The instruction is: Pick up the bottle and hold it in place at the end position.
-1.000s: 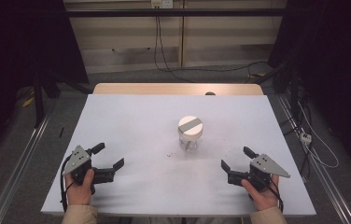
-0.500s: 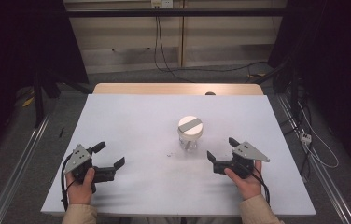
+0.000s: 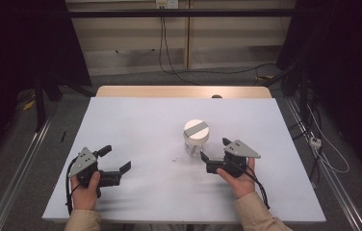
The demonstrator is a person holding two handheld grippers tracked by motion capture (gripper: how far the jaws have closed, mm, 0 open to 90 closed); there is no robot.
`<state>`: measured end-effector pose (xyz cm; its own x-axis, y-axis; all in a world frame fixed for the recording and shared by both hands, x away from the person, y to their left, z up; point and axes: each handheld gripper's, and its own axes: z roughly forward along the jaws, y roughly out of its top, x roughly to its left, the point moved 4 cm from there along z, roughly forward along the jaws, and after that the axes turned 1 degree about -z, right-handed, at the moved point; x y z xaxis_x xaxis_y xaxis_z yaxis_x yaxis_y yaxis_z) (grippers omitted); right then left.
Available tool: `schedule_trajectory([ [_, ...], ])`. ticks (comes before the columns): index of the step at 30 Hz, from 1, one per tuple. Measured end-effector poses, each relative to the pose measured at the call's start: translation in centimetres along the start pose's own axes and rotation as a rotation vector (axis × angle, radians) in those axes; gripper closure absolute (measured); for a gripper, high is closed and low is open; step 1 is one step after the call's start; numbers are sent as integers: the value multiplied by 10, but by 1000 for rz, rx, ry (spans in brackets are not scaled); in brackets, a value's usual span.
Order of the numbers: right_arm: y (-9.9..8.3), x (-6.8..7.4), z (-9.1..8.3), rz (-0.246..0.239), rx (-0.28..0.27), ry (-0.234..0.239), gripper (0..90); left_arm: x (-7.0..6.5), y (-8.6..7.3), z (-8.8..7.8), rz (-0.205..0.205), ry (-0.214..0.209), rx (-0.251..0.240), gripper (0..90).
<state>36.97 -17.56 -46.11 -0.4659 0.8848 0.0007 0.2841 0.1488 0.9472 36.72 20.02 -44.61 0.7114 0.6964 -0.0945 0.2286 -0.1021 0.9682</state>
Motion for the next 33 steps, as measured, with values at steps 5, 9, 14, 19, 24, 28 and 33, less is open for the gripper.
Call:
schedule_trajectory([
  [5,2,7,6,20,1,18,44,-2,1,-2,6,-6,-6,25],
  [9,5,13,15,11,6,27,45,-4,1,-1,15,-12,-1,25],
  [14,8,15,26,-7,32,11,45,-7,2,2,20,-22,-1,25],
  [19,14,16,38,4,39,18,50,-10,2,7,22,-34,6,25],
  [24,13,15,51,20,59,9,60,-9,2,4,19,-41,-4,26],
  [28,11,18,57,16,75,8,71,-7,1,2,9,-33,-8,26],
  [33,11,18,65,5,81,13,122,-5,1,1,-1,-34,-10,25],
])
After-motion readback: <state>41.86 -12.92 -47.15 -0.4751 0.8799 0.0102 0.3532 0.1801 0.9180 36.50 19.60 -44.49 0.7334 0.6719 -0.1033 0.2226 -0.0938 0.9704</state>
